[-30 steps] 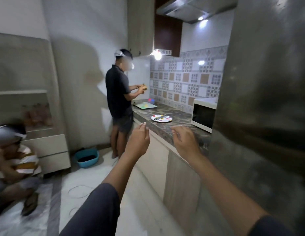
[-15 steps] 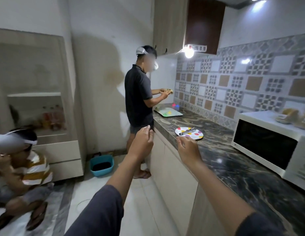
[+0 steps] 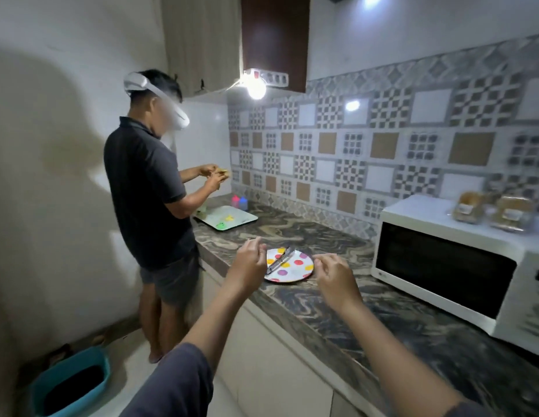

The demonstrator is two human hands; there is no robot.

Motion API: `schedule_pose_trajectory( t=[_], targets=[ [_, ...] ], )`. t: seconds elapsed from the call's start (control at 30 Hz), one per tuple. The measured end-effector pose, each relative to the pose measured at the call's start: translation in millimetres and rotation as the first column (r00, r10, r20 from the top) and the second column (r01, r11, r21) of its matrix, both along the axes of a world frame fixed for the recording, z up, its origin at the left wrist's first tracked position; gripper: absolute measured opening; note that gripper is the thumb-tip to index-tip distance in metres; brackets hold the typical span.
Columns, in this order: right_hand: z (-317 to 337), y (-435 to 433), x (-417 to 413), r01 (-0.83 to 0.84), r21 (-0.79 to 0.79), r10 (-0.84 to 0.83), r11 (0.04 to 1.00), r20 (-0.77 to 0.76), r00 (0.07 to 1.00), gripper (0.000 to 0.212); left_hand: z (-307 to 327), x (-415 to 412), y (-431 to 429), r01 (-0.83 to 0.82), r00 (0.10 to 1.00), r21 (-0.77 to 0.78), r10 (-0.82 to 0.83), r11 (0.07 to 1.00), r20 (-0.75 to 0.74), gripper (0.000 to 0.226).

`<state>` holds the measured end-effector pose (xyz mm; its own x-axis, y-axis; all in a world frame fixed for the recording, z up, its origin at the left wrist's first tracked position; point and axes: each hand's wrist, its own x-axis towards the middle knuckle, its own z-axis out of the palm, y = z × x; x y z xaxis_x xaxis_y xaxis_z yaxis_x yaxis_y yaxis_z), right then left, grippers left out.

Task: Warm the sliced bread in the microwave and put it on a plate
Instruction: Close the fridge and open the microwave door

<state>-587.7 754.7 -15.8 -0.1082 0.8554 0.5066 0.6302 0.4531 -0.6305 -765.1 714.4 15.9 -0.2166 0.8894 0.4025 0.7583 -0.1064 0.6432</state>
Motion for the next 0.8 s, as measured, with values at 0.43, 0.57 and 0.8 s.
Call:
schedule_pose_trajectory(
  t=[0.43, 0.57, 0.8],
  targets=[
    [22, 85, 238, 0.449, 0.068, -0.449, 0.891, -0.030, 0.893, 0.025, -24, 246, 187, 0.542, 0.839, -0.061, -0.535, 0.838, 0.101, 0.045],
    [25, 97, 320, 0.565, 0.077, -0.566, 0.822, -0.005, 0.824, 0.026, -28, 339, 210, 0.661, 0.749, -0.064, -0.650, 0.748, 0.129, 0.041],
    [16, 121, 421, 0.712, 0.021, -0.709, 0.702, 0.115, 0.696, 0.036, -70, 454, 228, 0.773, 0.635, -0.153, -0.747, 0.616, 0.200, 0.030]
  ],
)
